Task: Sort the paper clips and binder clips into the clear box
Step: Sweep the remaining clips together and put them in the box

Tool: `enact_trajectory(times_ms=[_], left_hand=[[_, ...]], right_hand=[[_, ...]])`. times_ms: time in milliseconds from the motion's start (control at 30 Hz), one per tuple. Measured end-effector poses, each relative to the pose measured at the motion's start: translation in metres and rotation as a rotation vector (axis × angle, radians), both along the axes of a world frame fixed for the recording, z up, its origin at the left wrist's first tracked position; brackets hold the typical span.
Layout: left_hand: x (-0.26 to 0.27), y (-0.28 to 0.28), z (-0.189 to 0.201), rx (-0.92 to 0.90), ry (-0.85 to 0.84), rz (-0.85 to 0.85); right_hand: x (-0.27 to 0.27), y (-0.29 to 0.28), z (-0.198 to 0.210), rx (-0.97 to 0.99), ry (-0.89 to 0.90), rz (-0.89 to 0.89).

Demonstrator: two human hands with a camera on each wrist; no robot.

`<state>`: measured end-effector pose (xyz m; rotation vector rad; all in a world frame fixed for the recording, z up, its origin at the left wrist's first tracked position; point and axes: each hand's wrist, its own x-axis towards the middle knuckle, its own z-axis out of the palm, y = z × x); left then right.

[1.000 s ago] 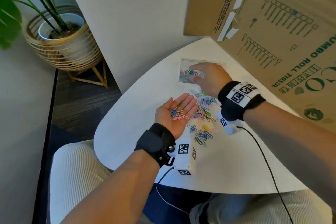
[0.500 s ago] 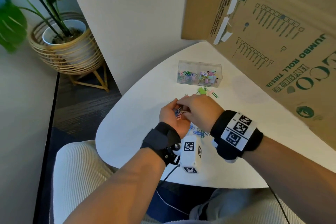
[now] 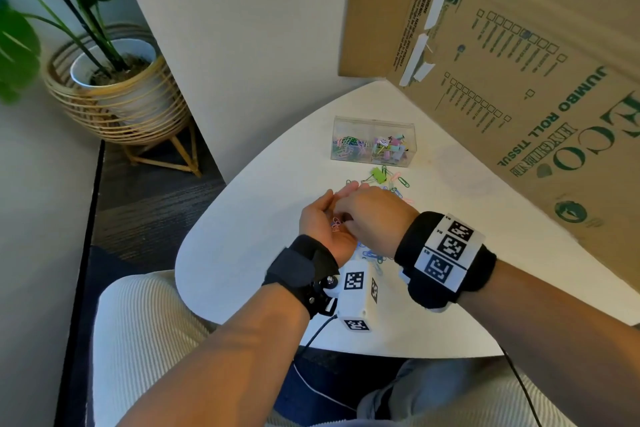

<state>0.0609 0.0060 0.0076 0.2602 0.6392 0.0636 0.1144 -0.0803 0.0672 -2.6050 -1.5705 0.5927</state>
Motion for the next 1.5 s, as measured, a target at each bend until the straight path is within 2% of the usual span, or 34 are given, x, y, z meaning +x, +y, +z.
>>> enact_trajectory(times_ms=[200, 267, 333, 467, 500, 700, 800, 867, 1000, 1067, 1167, 1233, 1333, 1400, 1500], left_hand=[[0.007, 0.007, 0.007, 0.016, 0.004, 0.037], [0.008, 0.007, 0.009, 0.010, -0.003, 0.055], [0.009, 0.008, 0.007, 0.004, -0.010, 0.065], [0.009, 0.010, 0.002, -0.001, -0.004, 0.052], [0.009, 0.011, 0.001, -0.004, -0.008, 0.054], [0.003, 0.013, -0.007, 0.042, 0.032, 0.037], [0.002, 0.014, -0.009, 0.040, 0.036, 0.039], [0.003, 0.016, -0.008, 0.035, 0.026, 0.038], [0.004, 0.020, -0.006, 0.018, 0.012, 0.047], [0.004, 0.023, -0.006, 0.006, 0.001, 0.058], [0.003, 0.025, -0.007, -0.012, -0.015, 0.089], [0.004, 0.023, -0.008, -0.030, -0.023, 0.110], [0.005, 0.017, -0.006, -0.020, -0.037, 0.104], [0.005, 0.013, -0.003, 0.010, -0.033, 0.079], [0.002, 0.006, 0.000, 0.028, -0.017, 0.057]], right_hand=[[0.003, -0.001, 0.006, 0.140, 0.005, -0.081], [0.006, -0.004, 0.005, 0.249, 0.073, -0.163], [0.010, -0.006, 0.002, 0.371, 0.206, -0.289], [0.019, -0.009, 0.006, 0.616, 0.597, -0.553], [0.026, -0.009, 0.007, 0.673, 0.639, -0.599], [0.082, 0.010, 0.009, 0.860, 0.410, -0.777], [0.105, 0.031, 0.008, 0.838, 0.305, -0.755], [0.119, 0.045, 0.004, 0.758, 0.205, -0.738], [0.130, 0.057, -0.002, 0.353, 0.108, -0.645], [0.120, 0.055, 0.000, 0.316, 0.072, -0.564], [0.080, 0.049, 0.014, 0.460, 0.063, -0.372], [0.054, 0.039, 0.025, 0.357, 0.118, -0.213], [0.031, 0.021, 0.030, 0.041, 0.158, -0.018], [0.027, 0.014, 0.025, -0.016, 0.104, 0.054], [0.025, 0.009, 0.019, -0.017, 0.078, 0.030]])
